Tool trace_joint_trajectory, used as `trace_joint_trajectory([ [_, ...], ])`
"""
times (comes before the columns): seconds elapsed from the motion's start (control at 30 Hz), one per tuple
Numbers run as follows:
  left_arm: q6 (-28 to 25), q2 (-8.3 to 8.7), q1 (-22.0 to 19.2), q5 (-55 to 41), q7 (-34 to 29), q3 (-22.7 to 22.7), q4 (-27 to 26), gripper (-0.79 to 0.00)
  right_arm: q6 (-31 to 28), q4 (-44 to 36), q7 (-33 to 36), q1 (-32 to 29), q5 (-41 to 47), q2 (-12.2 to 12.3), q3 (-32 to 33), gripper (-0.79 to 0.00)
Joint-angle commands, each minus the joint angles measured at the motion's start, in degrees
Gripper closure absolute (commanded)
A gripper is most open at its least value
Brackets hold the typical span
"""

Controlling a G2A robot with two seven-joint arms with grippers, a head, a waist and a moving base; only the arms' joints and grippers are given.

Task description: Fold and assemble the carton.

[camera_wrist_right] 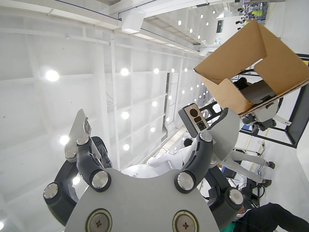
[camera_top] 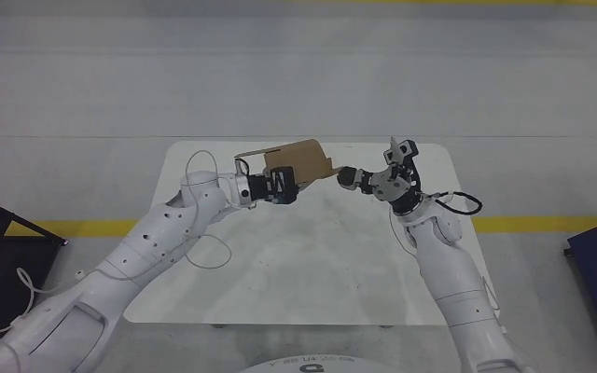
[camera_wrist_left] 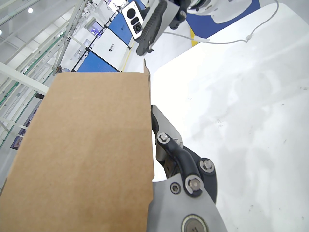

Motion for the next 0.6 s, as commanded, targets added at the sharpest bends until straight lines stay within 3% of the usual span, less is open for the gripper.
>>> trace_joint_trajectory([
  [0.0, -0.03, -0.16, 0.08, 0.66, -0.79, 0.1, -0.15, 0.0, -0.05, 0.05, 0.03, 0.08, 0.07, -0.03, -0.27, -0.785],
  [0.33, -0.86, -0.57, 0.53, 2.34, 0.69, -0.29, -0.68, 0.0, 0.83, 1.83, -5.16, 3.09, -4.83, -0.44, -4.27, -0.785],
  [0.57, -0.56, -0.53, 1.28, 2.39, 1.25, -1.67, 0.07, 0.0, -0.52, 1.72, -3.06, 1.72, -1.41, -0.09, -1.27, -0.785],
])
